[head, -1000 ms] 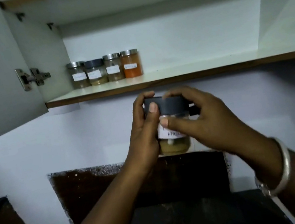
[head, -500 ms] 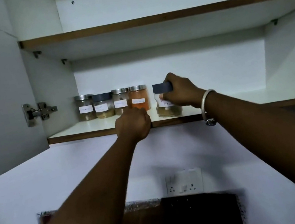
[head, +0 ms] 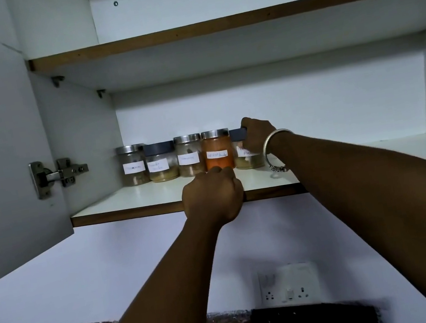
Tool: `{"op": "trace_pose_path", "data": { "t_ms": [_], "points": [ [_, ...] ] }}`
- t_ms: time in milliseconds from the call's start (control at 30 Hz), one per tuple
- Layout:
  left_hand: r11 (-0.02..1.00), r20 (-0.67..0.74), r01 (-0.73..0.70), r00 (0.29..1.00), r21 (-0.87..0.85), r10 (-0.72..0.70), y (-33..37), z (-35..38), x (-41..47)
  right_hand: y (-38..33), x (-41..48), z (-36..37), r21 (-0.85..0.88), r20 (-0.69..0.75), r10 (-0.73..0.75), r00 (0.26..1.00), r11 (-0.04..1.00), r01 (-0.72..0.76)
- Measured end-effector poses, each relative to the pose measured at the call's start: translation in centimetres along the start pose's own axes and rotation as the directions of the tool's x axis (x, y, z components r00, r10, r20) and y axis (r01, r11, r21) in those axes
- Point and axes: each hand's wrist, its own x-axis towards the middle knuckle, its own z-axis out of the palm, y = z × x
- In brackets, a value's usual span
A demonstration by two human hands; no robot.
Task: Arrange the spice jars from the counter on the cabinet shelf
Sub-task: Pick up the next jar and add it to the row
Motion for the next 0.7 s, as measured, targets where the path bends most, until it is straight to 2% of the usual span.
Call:
{"op": "trace_pose_path", "data": {
  "t_ms": [200, 467, 600, 633, 700],
  "points": [
    [0.999, -0.028, -0.014, 0.999, 0.042, 0.015, 0.0, 0.4, -0.1, 1.3, 2.0, 0.7, -0.01, 0.002, -0.008, 1.0, 1.0, 0.009],
    [0.999, -0.015, 0.002, 1.0, 0.045, -0.001, 0.2, 0.2, 0.0, 2.7, 1.7, 0.9, 0.089, -0.01, -0.046, 0.999, 0.995, 0.046],
    [1.0, -0.009, -0.013, 1.0, 0.028, 0.014, 0.2, -0.2, 0.0, 3.1, 0.1, 0.2, 0.401, 0.186, -0.01, 0.982, 0.914, -0.067],
    [1.0, -0.003, -0.015, 1.0, 0.023, 0.015, 0.1, -0.2, 0.1, 3.1, -0.6, -0.1, 0.431, 0.214, 0.029, 0.976, 0.894, -0.121],
    [1.0, 0.006, -0.008, 1.0, -0.001, 0.008, 0.1, -0.4, 0.2, 3.3, -2.4, -1.5, 0.38, 0.321, 0.099, 0.942, 0.897, -0.224]
  ]
}}
